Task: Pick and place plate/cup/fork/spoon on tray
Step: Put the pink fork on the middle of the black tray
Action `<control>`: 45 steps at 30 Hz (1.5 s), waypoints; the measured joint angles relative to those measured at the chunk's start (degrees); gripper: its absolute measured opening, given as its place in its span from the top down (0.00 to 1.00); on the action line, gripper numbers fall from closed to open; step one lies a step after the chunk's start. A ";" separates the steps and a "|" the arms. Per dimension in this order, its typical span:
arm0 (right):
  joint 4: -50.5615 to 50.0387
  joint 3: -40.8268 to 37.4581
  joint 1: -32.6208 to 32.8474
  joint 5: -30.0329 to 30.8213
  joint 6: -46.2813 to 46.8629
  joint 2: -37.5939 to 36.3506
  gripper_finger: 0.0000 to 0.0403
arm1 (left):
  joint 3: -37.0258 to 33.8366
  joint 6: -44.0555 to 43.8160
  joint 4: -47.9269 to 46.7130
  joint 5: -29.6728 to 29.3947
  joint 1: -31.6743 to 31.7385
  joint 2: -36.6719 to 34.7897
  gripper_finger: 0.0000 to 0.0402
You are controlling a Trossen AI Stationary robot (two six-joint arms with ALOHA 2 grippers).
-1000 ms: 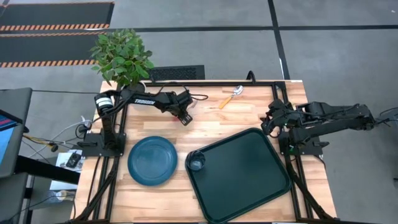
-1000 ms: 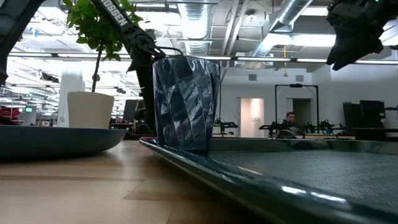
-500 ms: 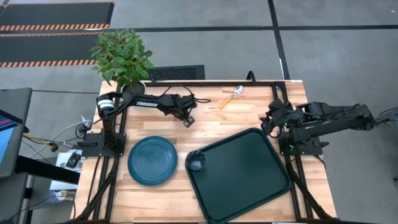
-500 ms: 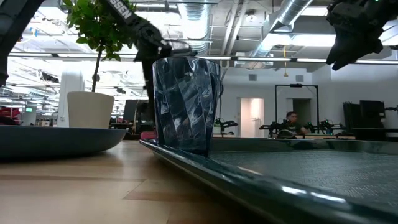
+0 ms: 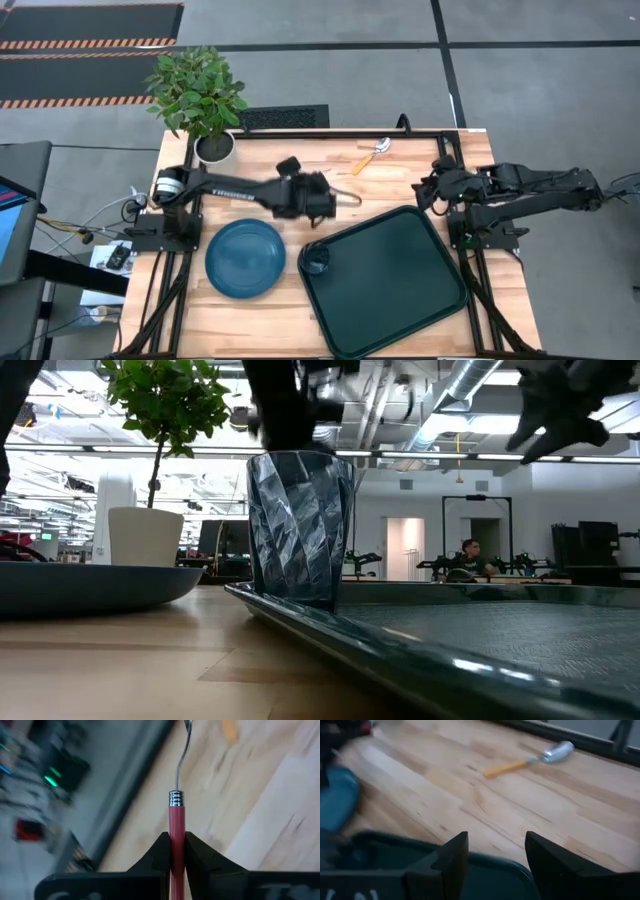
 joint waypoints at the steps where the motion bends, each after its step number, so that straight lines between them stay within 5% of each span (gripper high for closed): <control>1: 2.03 0.00 -0.38 -0.02 0.00 0.02 0.45 | 0.54 0.00 0.02 -2.67 -1.79 0.01 0.96; 9: 20.95 0.00 -3.59 -6.62 -1.14 0.85 0.45 | 1.38 9.13 1.95 -22.69 -11.56 0.33 0.96; 14: 33.65 0.04 -5.39 -17.03 -2.82 4.33 0.45 | 1.38 27.33 9.34 -34.08 -14.40 0.33 0.96; 19: 41.16 0.00 -5.94 -24.62 -2.89 9.78 0.45 | 1.38 44.71 16.24 -39.38 -14.64 0.33 0.96; 26: 45.94 -0.02 -5.98 -28.36 -3.36 13.82 0.45 | 1.38 53.61 15.76 -40.01 -14.91 0.33 0.96; 37: 47.33 0.00 -9.67 -29.12 -4.15 11.93 0.45 | 1.38 56.29 11.74 -39.99 -15.08 0.33 0.96; 45: 50.20 -0.02 -12.04 -34.72 -2.95 18.14 0.45 | 1.38 56.07 11.94 -39.97 -15.05 0.33 0.96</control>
